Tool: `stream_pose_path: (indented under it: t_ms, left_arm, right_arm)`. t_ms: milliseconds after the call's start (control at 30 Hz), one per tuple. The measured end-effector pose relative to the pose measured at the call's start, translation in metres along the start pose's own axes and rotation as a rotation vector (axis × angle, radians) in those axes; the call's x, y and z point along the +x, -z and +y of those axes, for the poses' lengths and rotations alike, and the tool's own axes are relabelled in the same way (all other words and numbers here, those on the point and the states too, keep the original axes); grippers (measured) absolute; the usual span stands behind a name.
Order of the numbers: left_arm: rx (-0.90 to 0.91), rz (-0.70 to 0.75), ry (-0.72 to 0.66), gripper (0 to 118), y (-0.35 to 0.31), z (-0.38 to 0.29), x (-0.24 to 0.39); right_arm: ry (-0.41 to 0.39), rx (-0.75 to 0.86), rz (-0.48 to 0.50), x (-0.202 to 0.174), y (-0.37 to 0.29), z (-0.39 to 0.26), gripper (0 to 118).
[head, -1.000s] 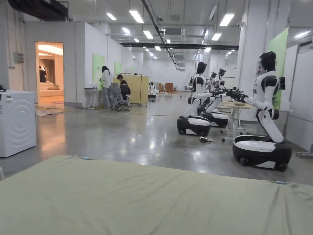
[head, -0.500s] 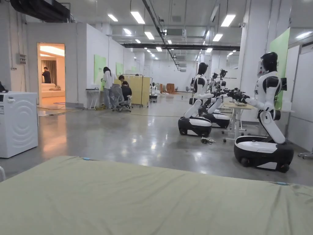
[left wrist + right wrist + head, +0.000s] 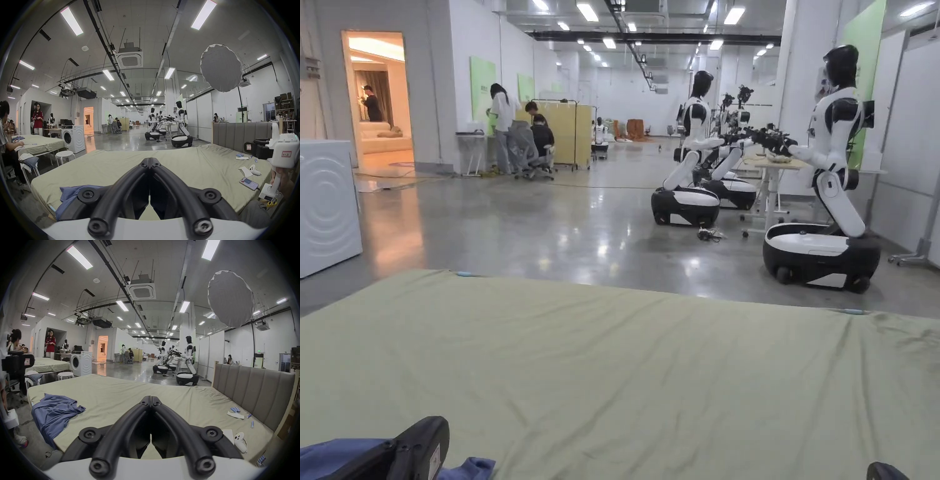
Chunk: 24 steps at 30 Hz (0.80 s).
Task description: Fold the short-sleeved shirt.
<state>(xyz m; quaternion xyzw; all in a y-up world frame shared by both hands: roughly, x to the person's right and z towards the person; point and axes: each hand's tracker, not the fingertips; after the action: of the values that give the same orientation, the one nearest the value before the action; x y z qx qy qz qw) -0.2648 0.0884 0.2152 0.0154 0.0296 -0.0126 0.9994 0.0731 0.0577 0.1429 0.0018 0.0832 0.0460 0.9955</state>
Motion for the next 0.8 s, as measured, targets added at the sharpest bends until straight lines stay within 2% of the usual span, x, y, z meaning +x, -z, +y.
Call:
stream_pose_path:
  t_ms: [133,467,600,667,700,733,800]
  left_arm:
    - [0.001,0.007,-0.002,0,0.001,-0.001,0.000]
    - [-0.017,0.030,0.006,0,0.003,-0.004,-0.002]
    - [-0.041,0.065,0.093,0,0.002,-0.006,-0.004]
    - [-0.055,0.081,0.199,0,0.004,-0.007,-0.001]
    - [-0.062,0.094,0.298,0,0.005,-0.008,0.003]
    - [-0.079,0.111,0.452,0,0.007,-0.012,0.010]
    - [-0.093,0.148,0.841,0,0.009,-0.032,0.024]
  right_arm:
    - [0.021,-0.007,0.007,0.006,0.001,0.000,0]
    - [-0.009,-0.011,-0.023,0.007,0.001,-0.003,0]
    - [-0.027,-0.006,-0.028,0.011,0.000,-0.001,0]
    - [-0.142,-0.003,-0.050,0.008,0.001,0.002,0]
    - [-0.230,0.004,-0.056,0.006,0.002,0.003,0]
    - [-0.364,0.019,-0.059,0.001,0.002,0.003,0]
    - [-0.720,0.060,-0.086,-0.013,-0.001,-0.003,0]
